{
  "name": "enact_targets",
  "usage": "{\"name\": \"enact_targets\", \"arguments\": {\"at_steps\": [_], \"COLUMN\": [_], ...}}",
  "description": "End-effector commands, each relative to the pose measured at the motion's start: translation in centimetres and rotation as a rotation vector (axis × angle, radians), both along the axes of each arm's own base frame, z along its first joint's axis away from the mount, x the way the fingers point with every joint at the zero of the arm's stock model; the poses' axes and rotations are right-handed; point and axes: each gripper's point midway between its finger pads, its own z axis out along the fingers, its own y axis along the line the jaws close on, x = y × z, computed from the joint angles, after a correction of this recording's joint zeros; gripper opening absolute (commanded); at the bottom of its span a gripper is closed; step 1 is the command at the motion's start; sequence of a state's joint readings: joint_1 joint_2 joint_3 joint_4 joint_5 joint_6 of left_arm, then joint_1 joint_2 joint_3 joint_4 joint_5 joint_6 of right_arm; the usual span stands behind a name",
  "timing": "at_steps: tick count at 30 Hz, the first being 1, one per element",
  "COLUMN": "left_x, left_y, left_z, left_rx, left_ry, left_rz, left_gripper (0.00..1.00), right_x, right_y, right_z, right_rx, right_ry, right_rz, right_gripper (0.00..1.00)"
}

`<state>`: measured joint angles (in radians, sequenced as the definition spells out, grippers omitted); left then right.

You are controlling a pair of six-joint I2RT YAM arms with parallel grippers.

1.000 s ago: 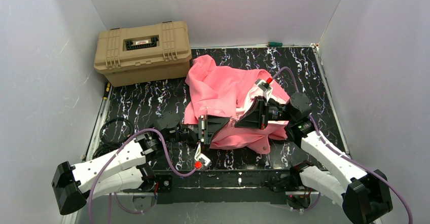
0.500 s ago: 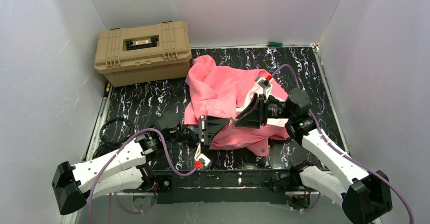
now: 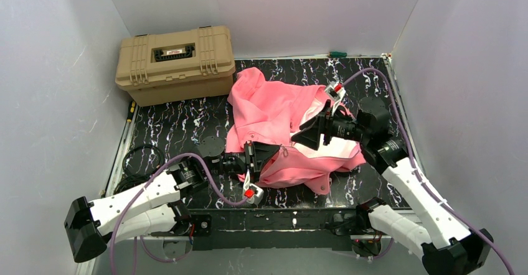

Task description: Zip up the jacket

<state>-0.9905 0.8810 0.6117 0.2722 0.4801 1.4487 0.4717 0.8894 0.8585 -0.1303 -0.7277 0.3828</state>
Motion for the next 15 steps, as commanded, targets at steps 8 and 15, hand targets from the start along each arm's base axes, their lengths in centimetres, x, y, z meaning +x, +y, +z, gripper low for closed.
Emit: {"name": "enact_targets", "arguments": {"at_steps": [8, 15], "left_x": [1.5, 2.0], "left_y": [0.3, 0.1], "left_z": [2.1, 2.2], "left_rx": [-0.052, -0.052], "left_ry": [0.071, 0.092], "left_rz": [0.098, 0.114], "left_gripper": [0.00, 0.00], "right_x": [-1.3, -2.5], "right_y": [-0.1, 1.9], "right_z": [-1.4, -2.2], "right_rx": [-0.133, -0.165], "right_ry": [-0.112, -0.148], "right_rz": [-0.096, -0.084], "right_gripper": [0.72, 0.65]}}
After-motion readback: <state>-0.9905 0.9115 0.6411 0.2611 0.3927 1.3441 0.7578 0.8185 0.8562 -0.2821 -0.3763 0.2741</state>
